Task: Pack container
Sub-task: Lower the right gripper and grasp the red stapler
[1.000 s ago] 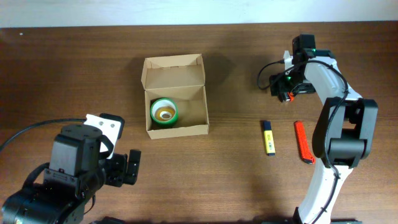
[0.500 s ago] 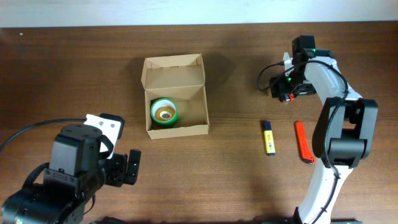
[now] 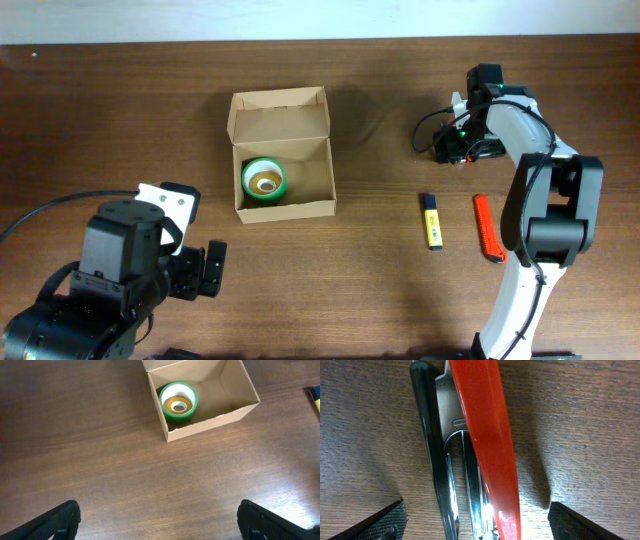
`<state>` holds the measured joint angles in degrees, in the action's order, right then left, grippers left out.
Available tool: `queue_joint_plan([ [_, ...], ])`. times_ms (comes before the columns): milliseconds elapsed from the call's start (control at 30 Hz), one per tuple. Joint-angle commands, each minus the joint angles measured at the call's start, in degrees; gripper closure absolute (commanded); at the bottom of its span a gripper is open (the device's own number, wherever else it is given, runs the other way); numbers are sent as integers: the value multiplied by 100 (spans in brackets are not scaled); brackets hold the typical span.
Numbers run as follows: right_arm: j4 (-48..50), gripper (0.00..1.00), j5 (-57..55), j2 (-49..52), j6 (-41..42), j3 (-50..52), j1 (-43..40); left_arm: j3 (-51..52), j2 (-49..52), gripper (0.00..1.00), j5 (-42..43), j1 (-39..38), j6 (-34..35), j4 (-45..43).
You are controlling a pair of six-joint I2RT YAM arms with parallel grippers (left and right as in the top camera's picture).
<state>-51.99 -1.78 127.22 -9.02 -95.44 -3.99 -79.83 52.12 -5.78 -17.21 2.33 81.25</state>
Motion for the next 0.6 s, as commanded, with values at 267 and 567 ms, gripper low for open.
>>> queue_joint_plan([
  [267, 42, 49, -17, 160, 2, 42, -11, -20, -9, 0, 61, 13, -109, 2],
  [567, 28, 79, -15, 160, 4, 39, -11, -20, -7, 0, 61, 13, -109, 2],
])
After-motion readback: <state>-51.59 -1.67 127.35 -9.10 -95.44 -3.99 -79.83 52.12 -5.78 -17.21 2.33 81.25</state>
